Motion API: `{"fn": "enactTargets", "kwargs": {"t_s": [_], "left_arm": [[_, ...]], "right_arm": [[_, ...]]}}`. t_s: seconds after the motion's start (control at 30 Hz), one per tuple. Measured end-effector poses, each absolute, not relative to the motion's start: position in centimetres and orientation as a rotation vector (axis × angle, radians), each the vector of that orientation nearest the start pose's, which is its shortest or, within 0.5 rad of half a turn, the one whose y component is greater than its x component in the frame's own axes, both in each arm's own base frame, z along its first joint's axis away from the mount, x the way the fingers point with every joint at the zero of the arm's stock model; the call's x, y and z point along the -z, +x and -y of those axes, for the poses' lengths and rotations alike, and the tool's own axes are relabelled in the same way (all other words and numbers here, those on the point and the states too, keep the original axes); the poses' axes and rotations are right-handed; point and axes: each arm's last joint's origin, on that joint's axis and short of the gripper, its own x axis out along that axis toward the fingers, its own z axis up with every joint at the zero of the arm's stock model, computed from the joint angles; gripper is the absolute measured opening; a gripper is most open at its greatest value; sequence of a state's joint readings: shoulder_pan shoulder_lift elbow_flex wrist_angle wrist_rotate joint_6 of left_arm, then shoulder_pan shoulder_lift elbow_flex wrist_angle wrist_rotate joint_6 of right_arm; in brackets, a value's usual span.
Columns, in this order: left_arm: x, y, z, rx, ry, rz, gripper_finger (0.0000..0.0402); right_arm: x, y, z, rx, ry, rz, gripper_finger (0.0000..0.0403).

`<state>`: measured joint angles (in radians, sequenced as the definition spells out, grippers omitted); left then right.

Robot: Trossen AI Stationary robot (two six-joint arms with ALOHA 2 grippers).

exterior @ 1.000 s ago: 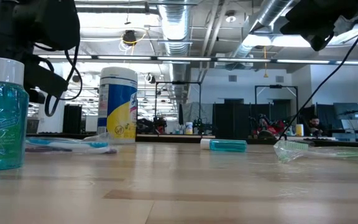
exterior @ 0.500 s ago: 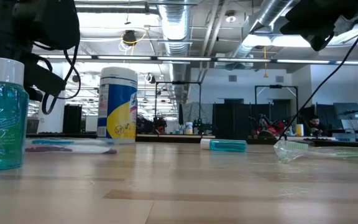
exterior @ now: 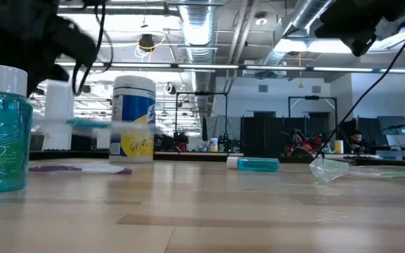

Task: Pick & Place toothbrushing station
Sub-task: Put the blue toothbrush into the wire organizer

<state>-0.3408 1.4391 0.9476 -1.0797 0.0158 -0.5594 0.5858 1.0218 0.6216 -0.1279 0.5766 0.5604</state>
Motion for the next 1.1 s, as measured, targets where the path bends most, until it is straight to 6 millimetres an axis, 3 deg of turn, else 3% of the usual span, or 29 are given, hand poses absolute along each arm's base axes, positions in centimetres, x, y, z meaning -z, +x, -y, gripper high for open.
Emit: {"fn": "enactTargets", "kwargs": {"t_s": [0.3,0.6,0.8,1.1], "left_arm": [[-24.5,23.7,8.4,-0.129,-0.242,-1.423,0.0],[-26.3,26.0,8.1,-0.041,-0.519,-1.288,0.0],[-26.9,27.8,6.8,0.029,-0.661,-1.168,0.0],[-27.4,28.9,4.5,0.092,-0.776,-1.095,0.0]], "right_arm": [[-24.6,19.1,-9.6,0.099,0.198,-0.395,0.0111],[-25.7,20.3,-9.4,0.086,0.094,-0.391,0.0111],[-26.6,22.6,-10.7,0.046,-0.047,-0.453,0.0111],[-27.9,26.6,-12.2,0.042,-0.228,-0.569,0.0111]]}}
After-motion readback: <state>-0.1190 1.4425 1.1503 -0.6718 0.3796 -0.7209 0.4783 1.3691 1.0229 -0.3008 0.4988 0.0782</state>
